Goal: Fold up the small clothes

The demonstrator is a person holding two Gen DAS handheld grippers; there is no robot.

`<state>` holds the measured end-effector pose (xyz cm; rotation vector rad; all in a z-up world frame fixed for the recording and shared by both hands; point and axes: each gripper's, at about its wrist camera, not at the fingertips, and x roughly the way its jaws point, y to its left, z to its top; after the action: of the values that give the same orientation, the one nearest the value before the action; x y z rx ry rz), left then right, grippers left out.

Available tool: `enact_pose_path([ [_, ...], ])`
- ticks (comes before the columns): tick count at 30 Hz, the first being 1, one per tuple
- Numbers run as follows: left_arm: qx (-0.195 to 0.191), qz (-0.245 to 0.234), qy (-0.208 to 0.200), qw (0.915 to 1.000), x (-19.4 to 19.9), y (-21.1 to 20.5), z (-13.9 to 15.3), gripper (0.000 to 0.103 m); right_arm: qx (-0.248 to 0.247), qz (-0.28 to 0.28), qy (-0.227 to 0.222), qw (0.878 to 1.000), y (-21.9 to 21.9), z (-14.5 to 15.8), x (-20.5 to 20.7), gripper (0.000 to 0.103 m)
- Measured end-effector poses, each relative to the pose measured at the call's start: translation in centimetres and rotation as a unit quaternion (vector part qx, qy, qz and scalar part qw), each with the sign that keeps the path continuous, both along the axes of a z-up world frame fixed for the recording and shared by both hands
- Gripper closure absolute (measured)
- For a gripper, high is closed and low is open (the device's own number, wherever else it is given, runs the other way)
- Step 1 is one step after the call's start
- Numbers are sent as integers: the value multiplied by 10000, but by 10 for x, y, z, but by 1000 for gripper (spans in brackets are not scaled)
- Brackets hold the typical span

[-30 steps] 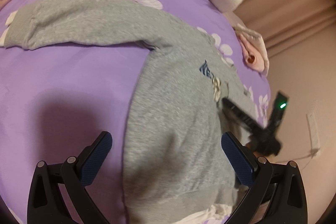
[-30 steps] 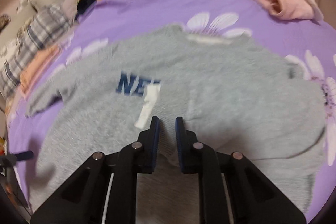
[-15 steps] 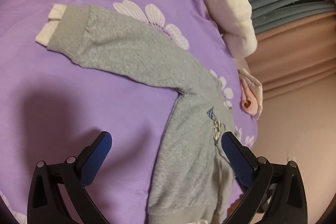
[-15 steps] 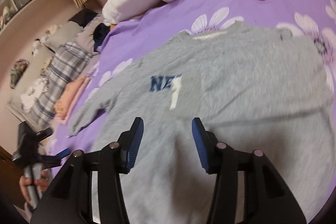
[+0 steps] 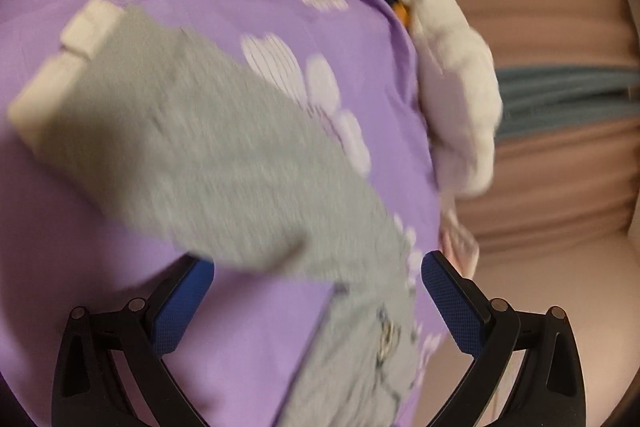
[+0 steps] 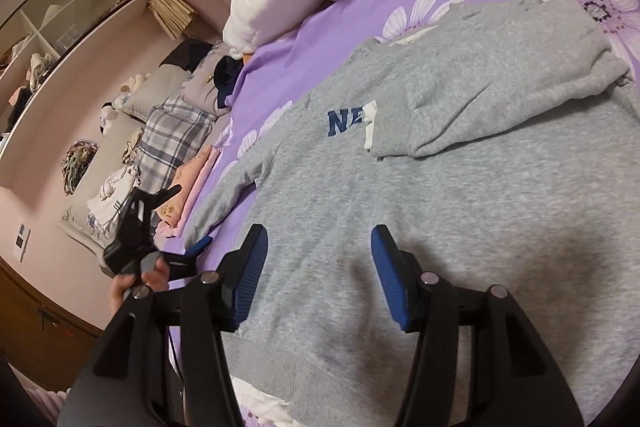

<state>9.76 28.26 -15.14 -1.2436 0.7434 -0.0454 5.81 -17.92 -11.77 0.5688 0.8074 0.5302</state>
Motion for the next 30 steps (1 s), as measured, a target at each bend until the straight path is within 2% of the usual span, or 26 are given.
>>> enact_pose_path([
  [3, 2, 371, -98, 9993, 0, 17, -1, 0, 64, -3, 11, 10000, -7, -1, -2, 46],
  [8, -100, 683, -70, 9976, -1, 25, -2, 0, 115, -1, 47, 9999, -12, -6, -1, 46],
  [10, 15, 855, -70, 9963, -3, 23, 2, 0, 129, -47, 97, 9999, -14, -9, -1, 46],
  [12, 372, 896, 89, 9952, -1, 20, 7, 8, 115, -66, 136, 9998, -17, -12, -3, 46],
  [14, 857, 856, 445, 9916, 7, 15, 11, 34, 140, -70, 182, 9997, -20, -15, -4, 46],
  [15, 971, 834, 533, 9903, 9, 14, 11, 42, 149, -88, 202, 9996, -22, -16, -5, 46],
  [16, 939, 835, 530, 9907, 10, 15, 9, 57, 153, -107, 209, 9996, -24, -17, -6, 46],
  [17, 834, 854, 497, 9916, 9, 17, 6, 64, 159, -126, 217, 9996, -25, -18, -7, 46],
  [20, 377, 997, 348, 9937, 0, 26, -5, 68, 239, -176, 241, 9993, -32, -20, -9, 46],
  [21, 362, 973, 258, 9943, -2, 28, -4, 71, 257, -183, 255, 9992, -33, -20, -9, 46],
  [22, 482, 921, 212, 9944, -3, 28, -2, 76, 260, -187, 260, 9991, -34, -20, -9, 46],
  [24, 747, 792, 96, 9940, -4, 25, 8, 77, 238, -190, 260, 9992, -36, -20, -9, 46],
  [25, 841, 756, 28, 9936, -4, 24, 14, 84, 226, -189, 246, 9993, -36, -18, -9, 46],
  [28, 1209, 633, -244, 9903, 2, 18, 41, 86, 243, -206, 225, 9992, -38, -16, -10, 45],
  [30, 1387, 508, -392, 9882, 11, 12, 55, 93, 249, -226, 213, 9992, -40, -16, -11, 45],
])
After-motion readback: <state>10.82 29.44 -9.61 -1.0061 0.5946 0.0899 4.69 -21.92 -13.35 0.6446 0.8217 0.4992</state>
